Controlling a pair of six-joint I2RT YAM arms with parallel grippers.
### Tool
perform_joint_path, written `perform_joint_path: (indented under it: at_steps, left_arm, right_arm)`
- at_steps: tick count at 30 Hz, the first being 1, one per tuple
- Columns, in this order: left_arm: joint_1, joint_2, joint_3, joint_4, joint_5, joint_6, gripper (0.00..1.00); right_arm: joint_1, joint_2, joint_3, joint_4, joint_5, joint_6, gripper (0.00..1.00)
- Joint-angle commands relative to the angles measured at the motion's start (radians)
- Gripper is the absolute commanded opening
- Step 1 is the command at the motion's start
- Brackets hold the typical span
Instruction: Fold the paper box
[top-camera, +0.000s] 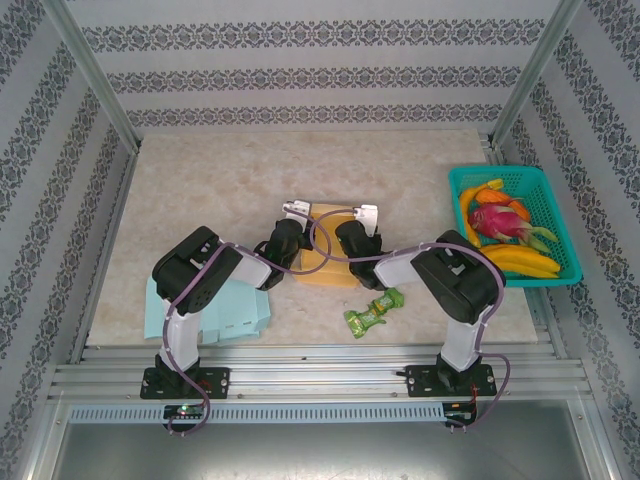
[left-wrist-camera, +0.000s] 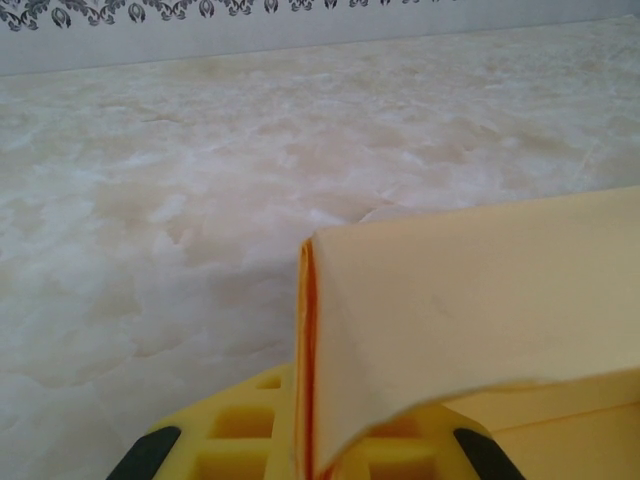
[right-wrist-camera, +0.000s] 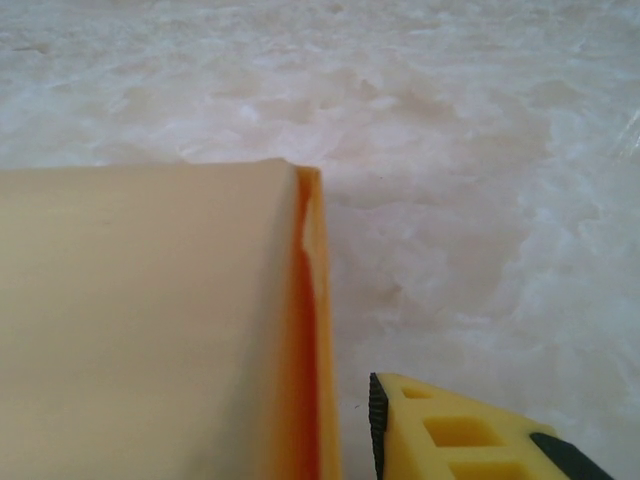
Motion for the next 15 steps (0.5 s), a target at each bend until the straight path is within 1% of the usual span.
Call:
perform_joint_path:
  at_steps: [1, 3, 4, 7, 8, 9, 10, 13, 15]
  left_arm:
    - [-0.007, 0.042, -0.012, -0.133, -0.030, 0.024, 0.00]
    - [-0.007, 0.042, -0.011, -0.134, -0.031, 0.025, 0.00]
    - [-0.007, 0.041, -0.011, -0.135, -0.032, 0.024, 0.00]
    - [-0.009, 0.043, -0.010, -0.137, -0.036, 0.023, 0.00]
    - [-0.009, 0.043, -0.008, -0.139, -0.038, 0.024, 0.00]
    - [-0.010, 0.045, -0.006, -0.141, -0.038, 0.024, 0.00]
    - [-0.010, 0.046, -0.004, -0.143, -0.039, 0.024, 0.00]
    - [-0.010, 0.047, 0.000, -0.151, -0.043, 0.025, 0.00]
    - [-0.012, 0.046, 0.001, -0.152, -0.043, 0.024, 0.00]
  right_arm:
    - [-0.028, 0.035, -0.013, -0.001, -0.006, 0.034, 0.27]
    - [-0.033, 0.043, -0.010, -0.005, 0.027, 0.036, 0.17]
    - [-0.027, 0.042, -0.007, -0.019, 0.066, 0.036, 0.13]
    - [0.023, 0.033, 0.010, -0.076, 0.291, 0.000, 0.11]
    - [0.040, 0.033, 0.017, -0.089, 0.349, -0.016, 0.12]
    - [0.047, 0.030, 0.022, -0.095, 0.371, -0.022, 0.12]
    - [0.048, 0.027, 0.020, -0.091, 0.366, -0.018, 0.13]
    - [0.037, 0.016, 0.015, -0.089, 0.292, 0.008, 0.15]
    - [0.029, 0.010, 0.007, -0.068, 0.214, 0.014, 0.19]
